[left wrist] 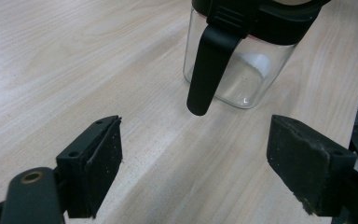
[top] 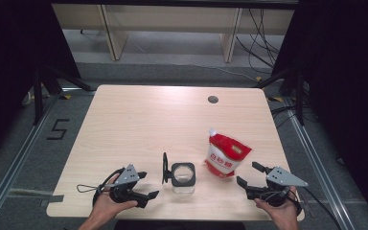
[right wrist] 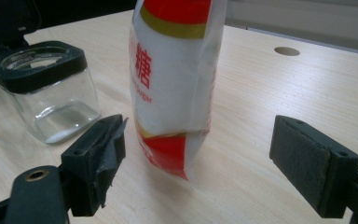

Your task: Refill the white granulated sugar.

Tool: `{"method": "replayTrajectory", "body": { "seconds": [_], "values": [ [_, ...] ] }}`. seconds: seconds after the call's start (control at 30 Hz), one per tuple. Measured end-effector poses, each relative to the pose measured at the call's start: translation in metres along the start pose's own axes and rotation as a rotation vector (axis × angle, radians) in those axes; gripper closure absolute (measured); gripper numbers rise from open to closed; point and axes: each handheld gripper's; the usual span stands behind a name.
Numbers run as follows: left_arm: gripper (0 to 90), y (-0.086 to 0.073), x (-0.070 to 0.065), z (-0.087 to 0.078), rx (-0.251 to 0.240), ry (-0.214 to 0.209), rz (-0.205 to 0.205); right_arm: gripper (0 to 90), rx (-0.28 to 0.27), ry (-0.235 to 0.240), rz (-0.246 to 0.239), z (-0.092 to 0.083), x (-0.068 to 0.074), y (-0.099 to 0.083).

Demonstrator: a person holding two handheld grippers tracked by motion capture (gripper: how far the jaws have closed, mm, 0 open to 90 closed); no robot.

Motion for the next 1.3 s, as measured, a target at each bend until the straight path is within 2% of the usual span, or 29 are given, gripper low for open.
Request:
{"method": "replayTrajectory", "body": {
  "seconds": [0.03, 0.07, 0.1, 0.13, 0.17, 0.2, 0.23, 0.37, 0.4, 0.47, 0.5, 0.53, 0.57, 0.6, 0.63, 0.67, 0.7, 0.73, 0.77, 0.8, 0.87, 0.9, 0.93, 1.03, 1.1, 1.2, 1.23, 1.27, 1.3],
  "values": [
    [17.8, 0.0, 0.0, 0.0, 0.0, 0.0, 0.0, 19.2, 0.008, -0.002, -0.015, 0.001, 0.0, 0.0],
    [17.8, 0.0, 0.0, 0.0, -0.002, 0.001, 0.001, 19.1, 0.019, -0.001, -0.001, 0.003, 0.001, -0.001],
    [17.8, 0.0, 0.001, 0.0, 0.005, 0.002, 0.015, 19.0, 0.001, -0.004, -0.05, 0.006, -0.002, -0.001],
    [17.8, 0.0, 0.001, 0.0, 0.005, 0.002, 0.015, 19.0, 0.001, -0.004, -0.05, 0.006, -0.002, -0.001],
    [17.8, 0.0, 0.001, -0.001, 0.015, 0.003, 0.015, 17.6, 0.026, 0.005, -0.007, 0.009, -0.001, -0.002],
    [17.8, -0.001, 0.0, -0.002, 0.021, 0.004, 0.003, 16.9, 0.018, 0.01, -0.018, 0.012, -0.004, -0.002],
    [17.8, -0.002, -0.001, -0.002, 0.015, 0.002, -0.015, 17.0, 0.031, 0.013, 0.005, 0.014, -0.004, -0.003],
    [17.8, -0.003, -0.001, -0.001, 0.003, 0.001, -0.011, 17.3, 0.029, 0.013, -0.023, 0.022, -0.007, -0.002],
    [17.8, -0.002, -0.001, -0.001, 0.004, 0.0, -0.009, 17.3, 0.033, 0.024, -0.048, 0.024, -0.009, -0.002],
    [17.8, -0.003, -0.001, -0.001, 0.005, -0.001, -0.014, 17.1, 0.042, 0.03, -0.037, 0.028, -0.009, -0.002],
    [17.8, -0.002, -0.001, -0.001, 0.002, 0.001, 0.007, 17.2, 0.033, 0.033, -0.036, 0.031, -0.009, -0.002],
    [17.9, -0.003, -0.001, -0.001, 0.002, 0.001, 0.001, 17.1, 0.022, 0.038, -0.044, 0.033, -0.01, -0.002],
    [18.0, -0.002, 0.0, -0.002, 0.017, 0.002, 0.02, 17.4, 0.024, 0.048, -0.037, 0.036, -0.01, -0.002],
    [17.9, -0.002, 0.0, -0.002, 0.017, 0.002, 0.019, 17.7, 0.028, 0.054, -0.029, 0.037, -0.008, -0.001],
    [17.9, -0.003, -0.001, -0.001, 0.002, -0.002, 0.004, 17.9, 0.014, 0.059, -0.068, 0.04, -0.011, -0.001],
    [17.9, -0.003, -0.002, -0.001, 0.003, -0.001, -0.006, 18.0, 0.01, 0.056, -0.042, 0.041, -0.009, -0.001],
    [17.9, -0.003, -0.002, 0.0, -0.002, -0.002, -0.002, 18.1, 0.004, 0.08, -0.027, 0.043, -0.009, 0.0],
    [18.0, -0.002, 0.0, 0.0, 0.004, -0.004, 0.023, 18.2, 0.0, 0.086, -0.02, 0.046, -0.009, 0.0],
    [18.0, -0.002, 0.0, 0.0, 0.004, -0.004, 0.02, 18.2, 0.009, 0.093, 0.007, 0.047, -0.007, 0.0],
    [17.9, -0.002, 0.0, 0.0, 0.004, -0.005, 0.02, 18.4, -0.019, 0.09, -0.028, 0.051, -0.011, 0.0],
    [17.9, -0.003, -0.002, 0.0, -0.001, -0.003, -0.012, 19.1, -0.037, 0.108, -0.005, 0.055, -0.008, 0.001],
    [18.0, -0.003, -0.002, 0.0, -0.001, -0.004, -0.011, 19.1, -0.032, 0.112, -0.018, 0.058, -0.009, 0.001],
    [17.9, -0.003, -0.001, 0.0, 0.01, -0.004, -0.001, 19.2, -0.026, 0.118, -0.003, 0.059, -0.006, 0.001],
    [17.9, -0.003, -0.001, 0.0, 0.004, -0.002, -0.005, 19.1, -0.031, 0.127, -0.04, 0.065, -0.008, 0.001],
    [18.0, -0.003, -0.001, -0.001, 0.003, 0.0, 0.009, 19.0, -0.038, 0.134, -0.025, 0.068, -0.007, 0.0],
    [17.9, -0.003, -0.001, -0.001, 0.003, 0.0, -0.001, 18.7, -0.061, 0.141, -0.014, 0.072, -0.005, -0.001],
    [18.0, -0.002, 0.0, -0.001, 0.002, -0.004, 0.013, 18.7, -0.054, 0.151, -0.039, 0.073, -0.007, 0.0],
    [18.0, -0.002, 0.0, -0.001, 0.002, -0.005, 0.018, 19.1, -0.03, 0.158, -0.009, 0.073, -0.004, -0.001],
    [17.9, -0.002, 0.0, -0.001, 0.002, -0.006, 0.017, 19.2, -0.041, 0.16, -0.019, 0.075, -0.004, -0.001]
  ]
}}
Point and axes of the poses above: each handheld gripper's, and its own axes: z roughly forward along the jaws, y roughly out of its top, x roughly to its left, and after that the axes turned 6 degrees about -z, right-handed
